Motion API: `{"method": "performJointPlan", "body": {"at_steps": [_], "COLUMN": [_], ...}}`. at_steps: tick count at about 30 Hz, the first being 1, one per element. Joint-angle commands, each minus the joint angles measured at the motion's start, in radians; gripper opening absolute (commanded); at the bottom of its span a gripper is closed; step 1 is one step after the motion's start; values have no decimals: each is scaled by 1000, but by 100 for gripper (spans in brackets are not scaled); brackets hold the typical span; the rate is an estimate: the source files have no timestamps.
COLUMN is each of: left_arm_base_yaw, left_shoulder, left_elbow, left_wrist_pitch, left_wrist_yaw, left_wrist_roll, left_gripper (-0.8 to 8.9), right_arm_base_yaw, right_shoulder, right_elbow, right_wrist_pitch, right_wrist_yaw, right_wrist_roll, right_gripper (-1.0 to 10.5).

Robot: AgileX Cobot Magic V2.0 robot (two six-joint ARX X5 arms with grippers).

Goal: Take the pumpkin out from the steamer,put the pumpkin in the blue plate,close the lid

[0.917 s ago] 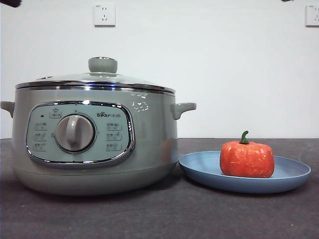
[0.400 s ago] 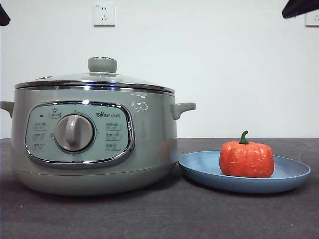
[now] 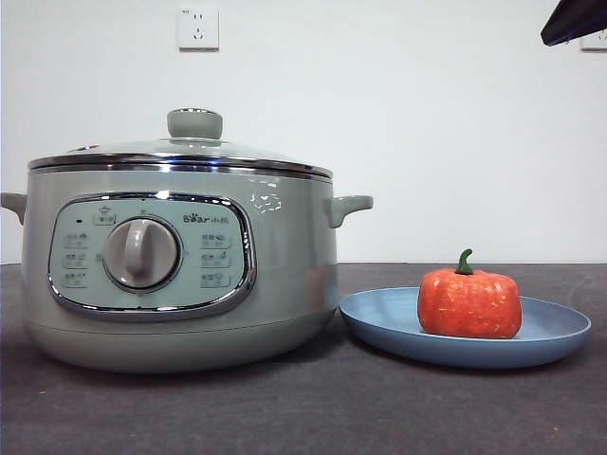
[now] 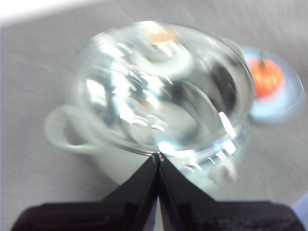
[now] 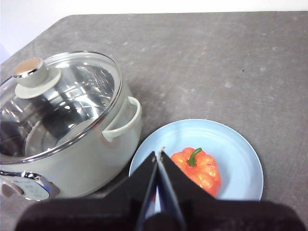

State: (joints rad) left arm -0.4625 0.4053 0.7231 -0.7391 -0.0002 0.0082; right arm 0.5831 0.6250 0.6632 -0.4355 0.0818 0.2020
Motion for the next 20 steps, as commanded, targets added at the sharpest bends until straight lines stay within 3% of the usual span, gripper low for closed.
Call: {"method": "performJointPlan", "body": {"at_steps": [1,7,10,13,20], "left_arm_base_yaw": [98,330,426,491,528], "left_shoulder": [-159,-399,-402,-401,-402], "left_elbow": [-30,-169,-256,-362,-578], "left_wrist_pitch": [32,149,213,302,399], "left_wrist_yaw": [0,-49,-37,37,54], "left_wrist_roll": [20,53,52,51,45], "left_gripper": [-3,-3,-3,-3,-3], "right_arm_base_yaw": [0,0,0,0,0], "right_shoulder": [-2,-2,-2,-6,-6], "right_elbow": [-8,-8,-8,-8,-8], "right_wrist_pitch": [0,-1,-2,-12,-19], "right_wrist_yaw": [3,3,3,3,3], "right_wrist_roll": [10,10,10,10,9], "right_gripper": [0,0,0,0,0]}}
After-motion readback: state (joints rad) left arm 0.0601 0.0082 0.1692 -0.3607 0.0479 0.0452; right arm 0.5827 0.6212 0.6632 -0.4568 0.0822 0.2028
